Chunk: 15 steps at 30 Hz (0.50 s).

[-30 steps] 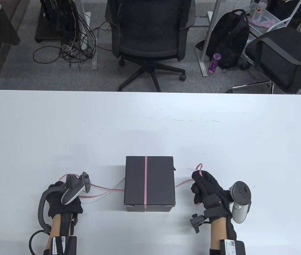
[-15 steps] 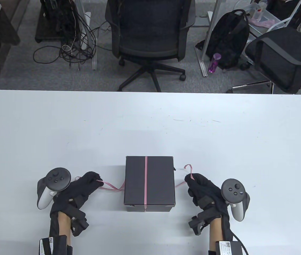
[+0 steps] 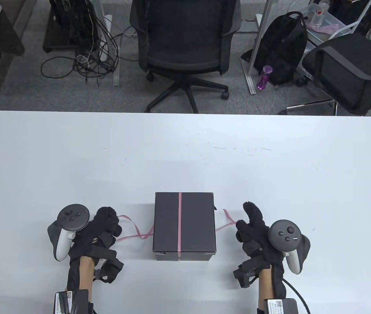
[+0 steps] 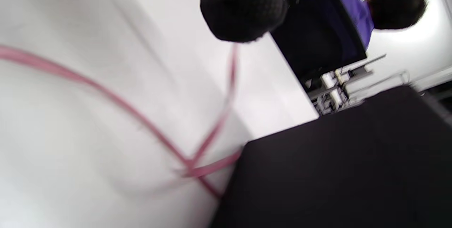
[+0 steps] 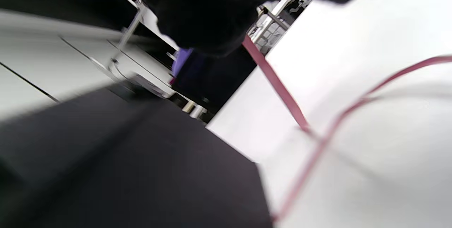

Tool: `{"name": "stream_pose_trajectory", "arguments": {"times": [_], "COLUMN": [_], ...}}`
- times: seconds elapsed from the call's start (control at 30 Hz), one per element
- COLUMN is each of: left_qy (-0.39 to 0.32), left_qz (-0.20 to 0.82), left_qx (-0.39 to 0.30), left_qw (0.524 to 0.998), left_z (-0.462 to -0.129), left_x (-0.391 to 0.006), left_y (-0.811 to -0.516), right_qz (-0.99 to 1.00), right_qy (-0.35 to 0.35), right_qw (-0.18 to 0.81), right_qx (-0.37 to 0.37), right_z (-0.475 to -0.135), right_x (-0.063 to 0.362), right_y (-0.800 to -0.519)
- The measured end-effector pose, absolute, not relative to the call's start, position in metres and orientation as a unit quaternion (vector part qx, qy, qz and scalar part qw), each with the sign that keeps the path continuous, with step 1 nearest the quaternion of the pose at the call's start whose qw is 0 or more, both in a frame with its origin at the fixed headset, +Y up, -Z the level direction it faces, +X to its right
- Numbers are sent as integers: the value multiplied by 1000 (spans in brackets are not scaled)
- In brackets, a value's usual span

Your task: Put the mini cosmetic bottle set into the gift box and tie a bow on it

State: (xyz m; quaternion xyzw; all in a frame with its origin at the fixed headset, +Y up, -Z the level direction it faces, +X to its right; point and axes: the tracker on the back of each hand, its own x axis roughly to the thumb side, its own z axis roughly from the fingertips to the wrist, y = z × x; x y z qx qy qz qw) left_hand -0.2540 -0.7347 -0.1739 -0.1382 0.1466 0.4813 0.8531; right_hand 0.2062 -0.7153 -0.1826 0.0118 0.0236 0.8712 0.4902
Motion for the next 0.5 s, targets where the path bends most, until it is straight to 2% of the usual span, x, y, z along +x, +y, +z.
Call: {"name": "stream_pose_trajectory", "arguments": {"times": [0.13, 0.3, 0.5], "left_qy": [136, 80, -57], "left_qz": [461, 433, 471], "left_qx": [-84, -27, 22], "left_qw": [873, 897, 880], "left_z": [-187, -204, -215], "left_x": [-241, -205, -158], "left_y": [-690, -633, -598], "right_qz": [859, 845, 800], "right_qy": [36, 60, 144], "right_qw": [504, 508, 540], "right_qx": [86, 155, 217], "right_z": [-189, -195, -211], "right_x": [193, 167, 135], "right_y": [-687, -658, -649]}}
